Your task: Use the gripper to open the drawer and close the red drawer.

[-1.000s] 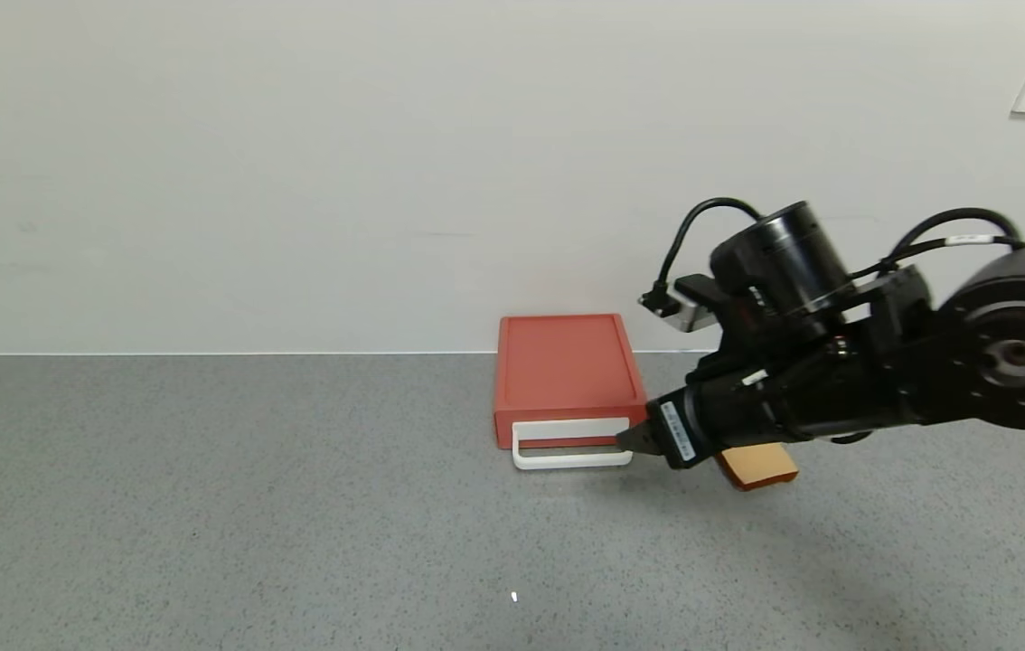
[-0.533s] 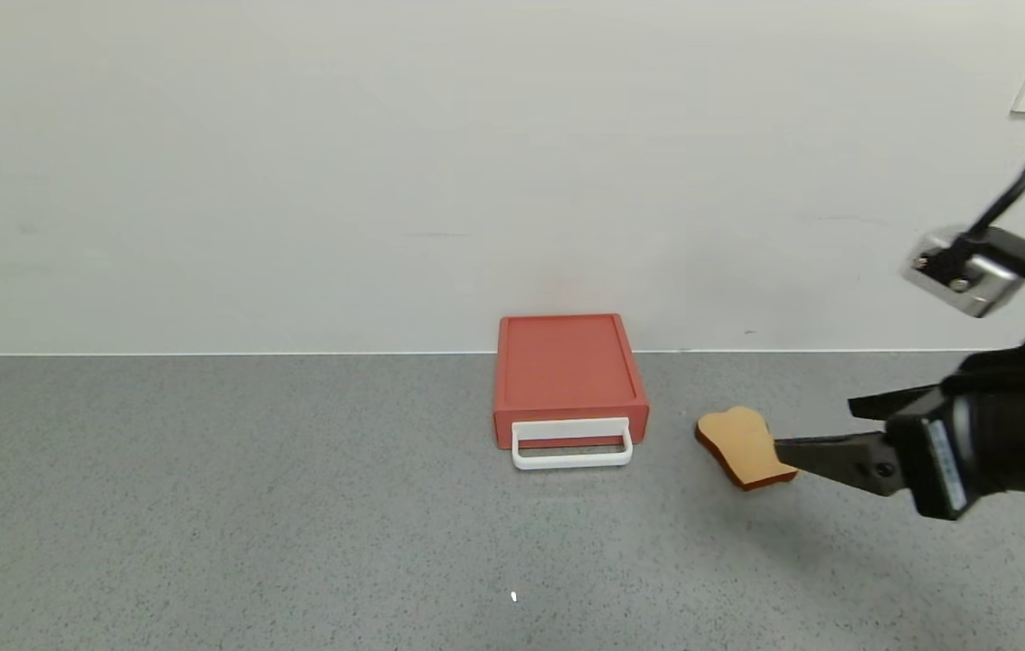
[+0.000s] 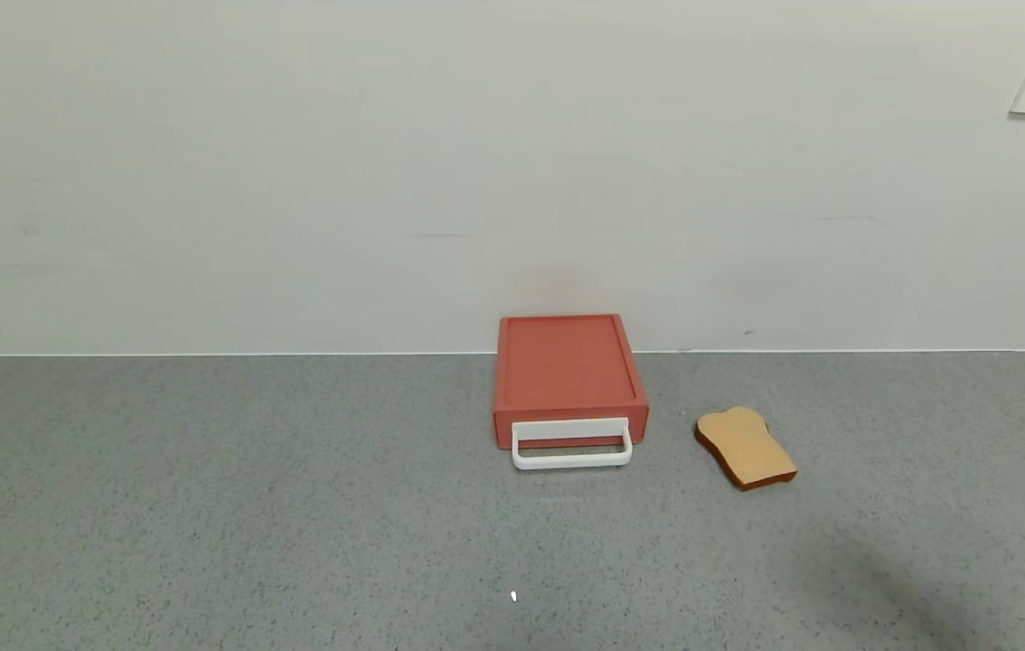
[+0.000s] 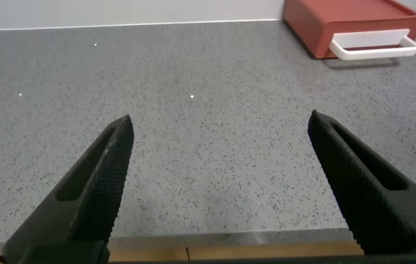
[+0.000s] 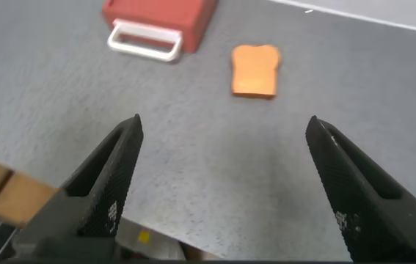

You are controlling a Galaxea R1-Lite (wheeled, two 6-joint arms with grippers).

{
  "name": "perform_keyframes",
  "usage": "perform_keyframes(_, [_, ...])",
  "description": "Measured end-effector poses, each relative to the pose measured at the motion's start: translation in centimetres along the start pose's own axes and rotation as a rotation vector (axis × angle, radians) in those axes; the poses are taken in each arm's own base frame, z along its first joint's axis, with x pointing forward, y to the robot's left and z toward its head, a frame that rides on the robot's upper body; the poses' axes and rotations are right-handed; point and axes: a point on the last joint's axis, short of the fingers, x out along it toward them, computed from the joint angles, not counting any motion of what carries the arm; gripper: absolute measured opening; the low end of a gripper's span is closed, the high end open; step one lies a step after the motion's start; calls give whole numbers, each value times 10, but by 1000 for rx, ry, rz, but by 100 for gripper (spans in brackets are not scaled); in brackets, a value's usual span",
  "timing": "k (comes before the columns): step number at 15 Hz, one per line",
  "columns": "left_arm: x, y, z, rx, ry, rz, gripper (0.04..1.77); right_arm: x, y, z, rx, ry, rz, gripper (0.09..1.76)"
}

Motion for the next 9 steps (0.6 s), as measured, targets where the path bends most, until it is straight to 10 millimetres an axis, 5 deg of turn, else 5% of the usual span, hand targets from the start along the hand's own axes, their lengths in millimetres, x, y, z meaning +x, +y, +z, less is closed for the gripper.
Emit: perform_keyframes(9, [0,0,0,-3,-1,-8,172,-76,-1,-42,93,-222,-330,169])
